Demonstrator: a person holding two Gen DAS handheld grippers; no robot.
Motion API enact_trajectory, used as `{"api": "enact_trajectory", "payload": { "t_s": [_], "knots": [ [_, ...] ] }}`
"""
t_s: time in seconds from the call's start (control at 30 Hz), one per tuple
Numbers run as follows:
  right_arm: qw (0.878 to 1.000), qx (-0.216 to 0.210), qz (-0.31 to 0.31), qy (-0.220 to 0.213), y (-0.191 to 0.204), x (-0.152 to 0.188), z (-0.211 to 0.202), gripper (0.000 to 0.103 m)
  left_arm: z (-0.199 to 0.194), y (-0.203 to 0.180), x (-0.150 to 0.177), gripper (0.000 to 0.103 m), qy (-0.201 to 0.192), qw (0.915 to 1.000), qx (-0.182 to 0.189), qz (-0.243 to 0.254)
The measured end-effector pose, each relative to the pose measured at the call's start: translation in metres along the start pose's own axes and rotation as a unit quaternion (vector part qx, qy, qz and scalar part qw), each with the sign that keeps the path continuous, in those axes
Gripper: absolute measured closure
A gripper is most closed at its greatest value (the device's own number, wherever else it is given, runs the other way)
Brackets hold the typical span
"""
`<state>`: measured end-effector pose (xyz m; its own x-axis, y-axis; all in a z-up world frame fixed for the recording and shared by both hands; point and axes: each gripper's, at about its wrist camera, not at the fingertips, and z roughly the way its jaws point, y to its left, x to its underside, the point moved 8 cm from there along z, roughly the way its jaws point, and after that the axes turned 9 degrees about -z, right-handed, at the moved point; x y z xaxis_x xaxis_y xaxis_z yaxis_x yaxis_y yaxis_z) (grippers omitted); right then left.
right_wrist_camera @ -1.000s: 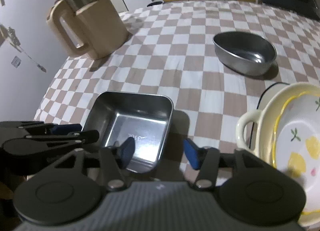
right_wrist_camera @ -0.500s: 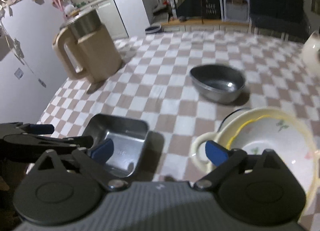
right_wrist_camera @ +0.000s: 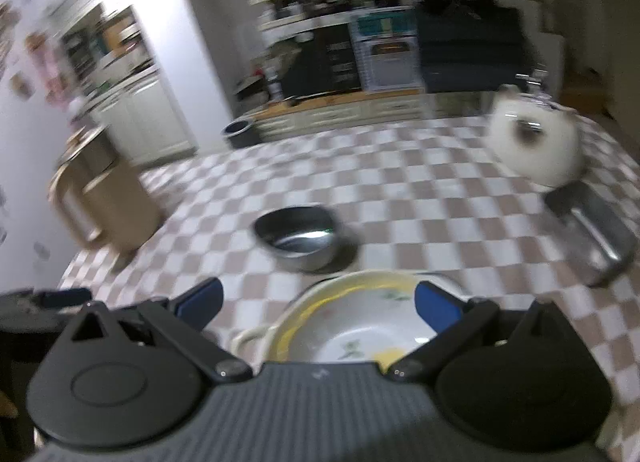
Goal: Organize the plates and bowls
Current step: 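Move both grippers to the second steel tray beside the cat ornament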
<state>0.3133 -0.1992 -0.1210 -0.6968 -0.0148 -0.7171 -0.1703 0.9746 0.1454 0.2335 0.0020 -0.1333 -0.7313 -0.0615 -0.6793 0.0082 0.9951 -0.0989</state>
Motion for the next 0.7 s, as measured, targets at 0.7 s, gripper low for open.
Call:
{"api": "enact_trajectory", "payload": {
  "t_s": [0.7],
  "knots": [
    [0.961, 0.137, 0.239, -0.010, -0.209, 0.026, -0.018, 0.001, 0.038, -0.169, -0.018, 0.000, -0.027, 0.9903, 0.114, 0.075]
  ]
}}
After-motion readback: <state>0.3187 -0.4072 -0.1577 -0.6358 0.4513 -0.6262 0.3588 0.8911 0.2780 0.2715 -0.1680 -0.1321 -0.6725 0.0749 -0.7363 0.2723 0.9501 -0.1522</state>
